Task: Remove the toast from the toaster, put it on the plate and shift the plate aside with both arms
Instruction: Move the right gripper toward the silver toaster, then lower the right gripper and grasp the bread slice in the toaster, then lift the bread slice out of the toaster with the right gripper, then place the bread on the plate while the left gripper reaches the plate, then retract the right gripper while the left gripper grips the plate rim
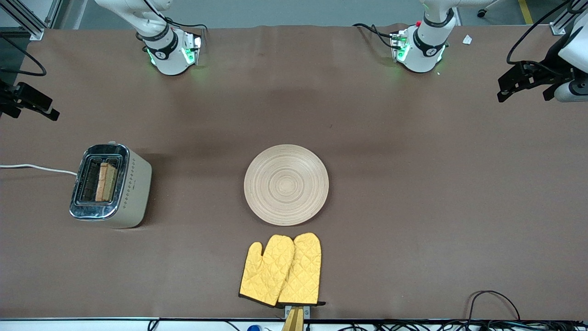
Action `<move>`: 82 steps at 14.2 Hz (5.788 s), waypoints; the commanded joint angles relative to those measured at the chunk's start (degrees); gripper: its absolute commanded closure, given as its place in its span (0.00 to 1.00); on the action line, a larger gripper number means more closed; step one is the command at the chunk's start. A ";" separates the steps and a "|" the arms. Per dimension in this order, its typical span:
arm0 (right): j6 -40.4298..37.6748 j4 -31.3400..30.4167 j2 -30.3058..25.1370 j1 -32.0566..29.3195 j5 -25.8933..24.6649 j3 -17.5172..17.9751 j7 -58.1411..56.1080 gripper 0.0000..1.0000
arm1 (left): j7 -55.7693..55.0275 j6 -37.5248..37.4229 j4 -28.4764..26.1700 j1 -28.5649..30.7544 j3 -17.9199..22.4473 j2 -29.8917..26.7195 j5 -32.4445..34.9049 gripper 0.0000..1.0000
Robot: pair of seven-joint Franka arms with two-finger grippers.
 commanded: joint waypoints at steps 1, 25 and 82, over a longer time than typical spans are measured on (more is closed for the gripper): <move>-0.01 -0.64 -0.66 -0.47 -0.39 0.48 -0.78 0.00 | 1.04 -1.13 1.45 -0.29 -0.24 0.39 -0.09 0.00; 14.58 -2.31 24.91 0.76 -6.27 0.40 -1.39 0.10 | 0.34 -1.13 3.30 -0.21 -1.29 2.85 0.00 0.00; 23.13 -2.21 20.20 24.58 1.75 -13.57 5.12 0.00 | 40.94 28.47 1.72 -7.68 -2.26 54.17 -67.33 0.46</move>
